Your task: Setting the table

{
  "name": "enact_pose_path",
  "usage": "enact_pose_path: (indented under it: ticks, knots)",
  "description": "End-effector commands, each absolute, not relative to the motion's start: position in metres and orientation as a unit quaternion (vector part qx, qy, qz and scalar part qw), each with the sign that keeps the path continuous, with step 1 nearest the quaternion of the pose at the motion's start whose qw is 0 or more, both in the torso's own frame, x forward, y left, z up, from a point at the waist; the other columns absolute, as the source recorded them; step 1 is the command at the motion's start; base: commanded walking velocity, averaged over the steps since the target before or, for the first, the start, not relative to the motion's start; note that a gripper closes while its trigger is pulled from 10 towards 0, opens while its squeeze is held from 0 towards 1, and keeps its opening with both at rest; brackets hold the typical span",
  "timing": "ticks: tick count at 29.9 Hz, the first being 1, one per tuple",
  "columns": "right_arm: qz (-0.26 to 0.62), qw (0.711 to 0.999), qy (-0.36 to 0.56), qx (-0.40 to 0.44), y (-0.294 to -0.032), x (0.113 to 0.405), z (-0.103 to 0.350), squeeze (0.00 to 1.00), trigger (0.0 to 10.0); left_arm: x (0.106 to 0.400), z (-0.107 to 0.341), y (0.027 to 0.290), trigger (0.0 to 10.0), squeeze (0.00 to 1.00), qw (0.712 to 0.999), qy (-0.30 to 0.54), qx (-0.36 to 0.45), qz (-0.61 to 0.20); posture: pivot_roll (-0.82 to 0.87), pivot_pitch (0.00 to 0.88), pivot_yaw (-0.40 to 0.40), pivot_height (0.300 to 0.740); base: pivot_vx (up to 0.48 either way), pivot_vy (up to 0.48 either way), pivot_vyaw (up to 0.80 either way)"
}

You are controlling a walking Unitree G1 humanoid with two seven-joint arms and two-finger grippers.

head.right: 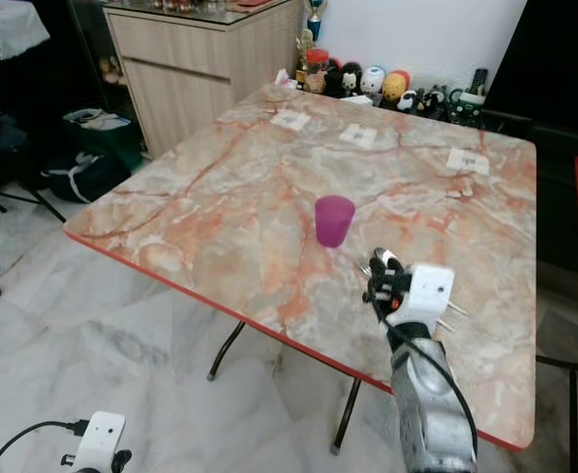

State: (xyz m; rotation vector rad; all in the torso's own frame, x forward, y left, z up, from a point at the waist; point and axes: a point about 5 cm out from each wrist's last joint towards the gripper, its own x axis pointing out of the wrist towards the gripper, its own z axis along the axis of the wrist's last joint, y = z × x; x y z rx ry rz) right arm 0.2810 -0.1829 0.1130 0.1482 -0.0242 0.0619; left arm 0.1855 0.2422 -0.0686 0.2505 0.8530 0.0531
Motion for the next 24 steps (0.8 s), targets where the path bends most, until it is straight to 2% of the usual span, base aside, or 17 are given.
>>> enact_pose_path:
  ticks: [1, 2, 4, 8, 16, 24]
  knots:
    - [0.011, 0.998, -0.038, 0.058, -0.201, 0.273, 0.124, 0.0, 10.0, 0.182, -0.069, 0.245, 10.0, 0.0, 0.903, 0.414, 0.112, 0.033, 0.04, 0.0, -0.03, 0.74, 0.0, 0.0, 0.0]
    - [0.011, 0.998, -0.038, 0.058, -0.201, 0.273, 0.124, 0.0, 10.0, 0.182, -0.069, 0.245, 10.0, 0.0, 0.903, 0.414, 0.112, 0.033, 0.04, 0.0, -0.03, 0.74, 0.0, 0.0, 0.0]
    - [0.004, 0.999, -0.035, 0.034, -0.221, 0.261, 0.123, 0.0, 10.0, 0.18, -0.07, 0.247, 10.0, 0.0, 0.903, 0.415, 0.109, 0.033, 0.03, 0.0, -0.02, 0.74, 0.0, 0.0, 0.0]
    - [-0.011, 0.999, -0.023, 0.034, -0.231, 0.254, 0.116, 0.0, 10.0, 0.178, -0.07, 0.248, 10.0, 0.0, 0.902, 0.418, 0.109, 0.029, 0.02, 0.0, -0.012, 0.74, 0.0, 0.0, 0.0]
    - [-0.029, 0.997, -0.019, 0.071, -0.211, 0.248, 0.107, 0.0, 10.0, 0.178, -0.069, 0.25, 10.0, 0.0, 0.901, 0.418, 0.113, 0.024, 0.04, 0.0, 0.005, 0.74, 0.0, 0.0, 0.0]
    - [-0.046, 0.995, -0.024, 0.083, -0.207, 0.241, 0.107, 0.0, 10.0, 0.175, -0.07, 0.254, 10.0, 0.0, 0.895, 0.43, 0.119, 0.019, 0.01, 0.0, 0.03, 0.74, 0.0, 0.0, 0.0]
